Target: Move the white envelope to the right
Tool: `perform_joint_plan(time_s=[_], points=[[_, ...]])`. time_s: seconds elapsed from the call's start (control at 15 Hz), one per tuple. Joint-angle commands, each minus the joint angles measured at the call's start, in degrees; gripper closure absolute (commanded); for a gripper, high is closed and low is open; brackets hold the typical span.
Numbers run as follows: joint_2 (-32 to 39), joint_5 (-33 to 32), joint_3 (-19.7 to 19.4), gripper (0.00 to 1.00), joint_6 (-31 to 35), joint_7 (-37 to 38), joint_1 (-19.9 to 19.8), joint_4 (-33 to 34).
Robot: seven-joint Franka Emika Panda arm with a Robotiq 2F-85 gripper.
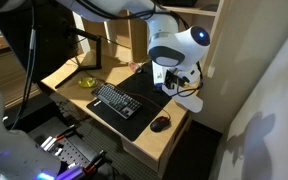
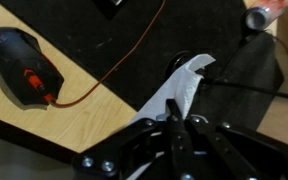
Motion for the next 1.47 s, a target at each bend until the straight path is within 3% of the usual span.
perform_joint_plan(time_s=[0.0, 0.27, 0.4, 0.47, 0.67, 0.93, 1.33, 1.4], points=[[-9.6, 2.6, 0.7, 1.0, -11.4, -2.6, -0.3, -4.8], [-18.3, 4.7, 1.2, 1.0, -20.8, -1.9, 4.4, -11.3], [-19.6, 3.6, 1.1, 1.0, -17.5, -1.2, 6.4, -13.1], [-17.1, 3.8, 0.3, 0.99, -19.9, -0.8, 6.3, -9.4], [-18.5, 3.7, 0.5, 0.99, -19.2, -0.8, 7.2, -11.3], [-22.3, 10.9, 4.1, 1.0, -22.7, -0.6, 11.5, -15.8], [-21.7, 23.1, 12.4, 1.0, -8.2, 3.1, 21.0, -18.5], [-20.7, 20.6, 11.3, 0.99, -12.0, 3.0, 20.1, -16.6]])
